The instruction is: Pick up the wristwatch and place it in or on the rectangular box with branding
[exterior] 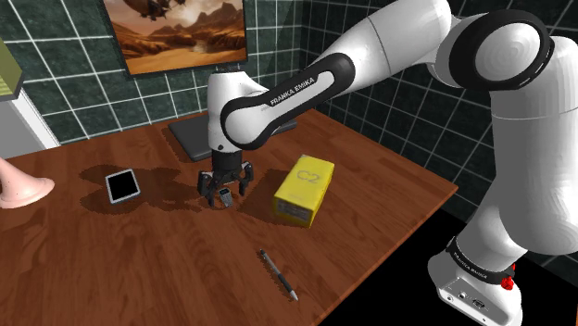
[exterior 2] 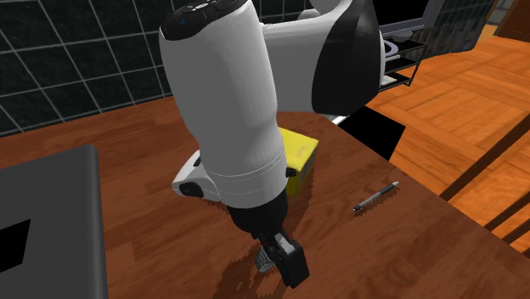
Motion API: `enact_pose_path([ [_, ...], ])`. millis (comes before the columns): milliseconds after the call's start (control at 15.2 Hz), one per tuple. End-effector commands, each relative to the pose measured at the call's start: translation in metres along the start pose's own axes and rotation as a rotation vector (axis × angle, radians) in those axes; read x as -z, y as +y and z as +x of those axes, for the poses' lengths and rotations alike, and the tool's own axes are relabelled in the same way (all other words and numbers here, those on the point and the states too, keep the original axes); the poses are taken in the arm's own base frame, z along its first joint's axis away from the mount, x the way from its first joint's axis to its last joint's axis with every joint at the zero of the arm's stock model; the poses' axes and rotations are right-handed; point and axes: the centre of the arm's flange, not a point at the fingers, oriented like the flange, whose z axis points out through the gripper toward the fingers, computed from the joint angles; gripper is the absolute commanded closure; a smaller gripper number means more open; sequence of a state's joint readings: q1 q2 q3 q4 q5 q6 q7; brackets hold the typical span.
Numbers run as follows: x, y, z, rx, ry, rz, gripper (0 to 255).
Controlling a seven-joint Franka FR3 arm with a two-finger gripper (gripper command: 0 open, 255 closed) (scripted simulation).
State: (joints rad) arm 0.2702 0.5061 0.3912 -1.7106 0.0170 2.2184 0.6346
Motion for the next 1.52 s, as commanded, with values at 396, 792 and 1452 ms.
enact_pose_path([
  [396,0.000,0.000,0.000,0.000,0.000,0.000,255],
  [792,0.000,0.000,0.000,0.000,0.000,0.000,255],
  [1452,0.046,-0.009,-0.004,0.000,0.000,0.000,255],
])
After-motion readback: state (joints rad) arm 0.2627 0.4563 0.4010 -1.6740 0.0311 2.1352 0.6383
